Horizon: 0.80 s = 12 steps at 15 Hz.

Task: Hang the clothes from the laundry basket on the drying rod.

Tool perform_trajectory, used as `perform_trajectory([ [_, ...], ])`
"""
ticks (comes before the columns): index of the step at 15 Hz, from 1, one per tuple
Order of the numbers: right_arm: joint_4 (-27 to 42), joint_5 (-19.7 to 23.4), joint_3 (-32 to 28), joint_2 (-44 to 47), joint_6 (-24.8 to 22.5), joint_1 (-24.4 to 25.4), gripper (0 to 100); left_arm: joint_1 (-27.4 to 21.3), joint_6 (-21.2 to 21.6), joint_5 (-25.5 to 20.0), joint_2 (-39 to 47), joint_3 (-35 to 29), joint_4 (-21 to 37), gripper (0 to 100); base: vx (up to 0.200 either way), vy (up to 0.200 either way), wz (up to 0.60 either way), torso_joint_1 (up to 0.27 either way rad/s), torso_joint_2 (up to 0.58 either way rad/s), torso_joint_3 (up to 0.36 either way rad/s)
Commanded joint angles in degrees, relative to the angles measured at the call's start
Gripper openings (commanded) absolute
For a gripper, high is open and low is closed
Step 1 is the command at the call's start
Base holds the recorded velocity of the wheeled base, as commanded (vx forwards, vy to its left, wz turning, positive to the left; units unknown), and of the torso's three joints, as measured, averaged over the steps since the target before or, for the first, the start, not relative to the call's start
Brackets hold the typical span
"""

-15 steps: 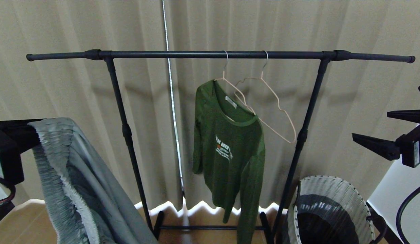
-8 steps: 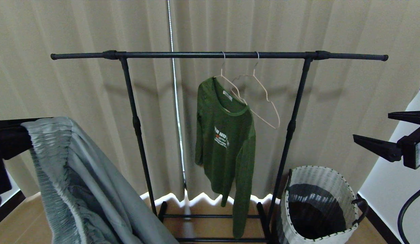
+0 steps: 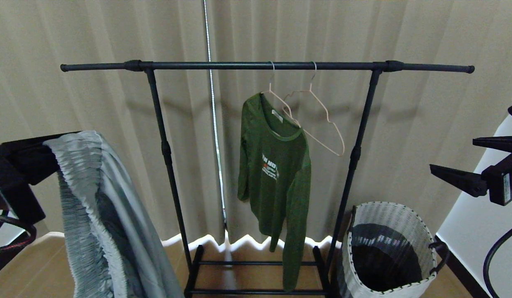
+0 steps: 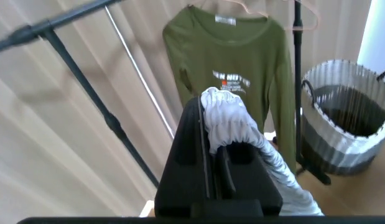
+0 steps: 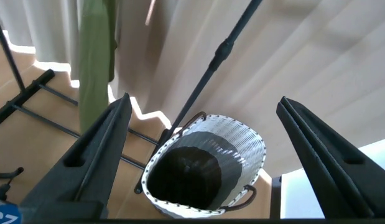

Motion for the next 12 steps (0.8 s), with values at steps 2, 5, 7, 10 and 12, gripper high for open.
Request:
perform_trajectory([
  [2,-0.01,-0.66,-0.02,-0.09,-0.04,0.03,100,0.18,-0.05,0.01,1.21,0.55,-0.26,0,0.000,0.000,0.00,0.000,0.00,0.000],
  [5,-0.10,-0.66,-0.11,-0.18,-0.04,0.03,100,0.27,-0.14,0.10,1.30,0.55,-0.26,0,0.133,0.000,0.00,-0.002,0.00,0.003],
  [7,-0.10,-0.66,-0.11,-0.27,0.05,0.03,100,0.27,-0.14,0.10,1.30,0.55,-0.26,0,0.200,0.000,0.00,-0.010,0.00,0.005],
  [10,-0.10,-0.66,-0.11,-0.27,0.05,0.03,100,0.27,-0.14,0.10,1.30,0.55,-0.26,0,0.200,0.000,0.00,0.010,0.01,0.001],
  [12,-0.10,-0.75,-0.02,-0.27,-0.04,0.03,100,0.27,-0.14,0.10,1.30,0.55,-0.34,0,0.200,0.000,0.00,0.010,0.00,0.007],
])
